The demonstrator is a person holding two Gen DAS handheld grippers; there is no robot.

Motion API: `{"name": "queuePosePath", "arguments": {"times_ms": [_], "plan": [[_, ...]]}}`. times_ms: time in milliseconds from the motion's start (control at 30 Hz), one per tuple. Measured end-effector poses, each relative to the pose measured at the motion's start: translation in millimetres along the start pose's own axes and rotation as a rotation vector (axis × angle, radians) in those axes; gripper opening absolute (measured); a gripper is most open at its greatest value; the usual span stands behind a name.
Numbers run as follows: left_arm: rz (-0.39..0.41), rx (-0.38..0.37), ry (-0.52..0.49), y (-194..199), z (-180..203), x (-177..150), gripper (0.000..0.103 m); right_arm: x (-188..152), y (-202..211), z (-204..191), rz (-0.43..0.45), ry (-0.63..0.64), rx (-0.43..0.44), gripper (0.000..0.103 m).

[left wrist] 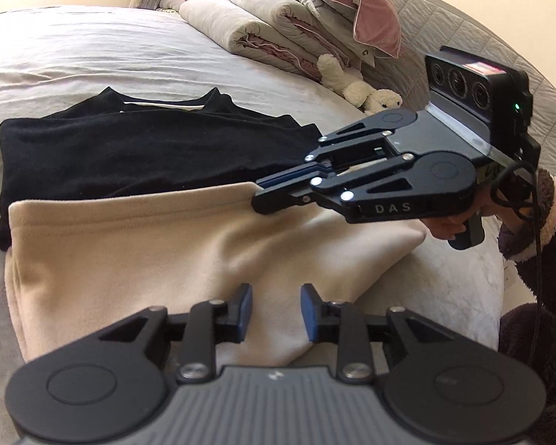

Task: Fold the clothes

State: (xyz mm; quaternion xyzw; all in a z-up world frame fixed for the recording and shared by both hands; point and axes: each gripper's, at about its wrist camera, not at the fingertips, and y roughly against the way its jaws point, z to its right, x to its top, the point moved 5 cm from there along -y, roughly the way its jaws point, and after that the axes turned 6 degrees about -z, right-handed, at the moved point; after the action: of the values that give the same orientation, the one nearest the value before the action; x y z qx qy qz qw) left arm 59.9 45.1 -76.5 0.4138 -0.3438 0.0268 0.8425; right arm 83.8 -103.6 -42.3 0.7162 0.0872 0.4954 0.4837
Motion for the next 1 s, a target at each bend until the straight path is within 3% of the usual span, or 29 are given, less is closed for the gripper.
{"name": "queuePosePath", "arguments": {"times_ms": [133,333,467,533,633,733,1000], "plan": [[-0.001,-0.003,0.017,0,-2,0,0.033,-6,11,-16,0.032,0.054,0.008,0.010],[-0.008,0.006,0.012,-2,-3,-1,0.034,-22,-2,-32,-0.048,0.097,0.033,0.014],[-0.011,0.013,-0.007,-3,-2,-2,0.037,-12,6,-17,0.009,-0.021,0.082,0.019],[-0.012,0.013,-0.011,-4,-2,-1,0.037,-6,13,-3,0.061,-0.106,0.122,0.027],[-0.014,0.014,-0.016,-5,-2,-1,0.037,2,13,18,0.087,-0.198,0.120,0.029],[-0.015,0.017,-0.024,-5,-1,-1,0.038,3,0,34,0.039,-0.244,0.078,0.029],[-0.017,0.021,-0.045,-7,0,-3,0.041,5,-26,39,-0.043,-0.269,0.064,0.029]]}}
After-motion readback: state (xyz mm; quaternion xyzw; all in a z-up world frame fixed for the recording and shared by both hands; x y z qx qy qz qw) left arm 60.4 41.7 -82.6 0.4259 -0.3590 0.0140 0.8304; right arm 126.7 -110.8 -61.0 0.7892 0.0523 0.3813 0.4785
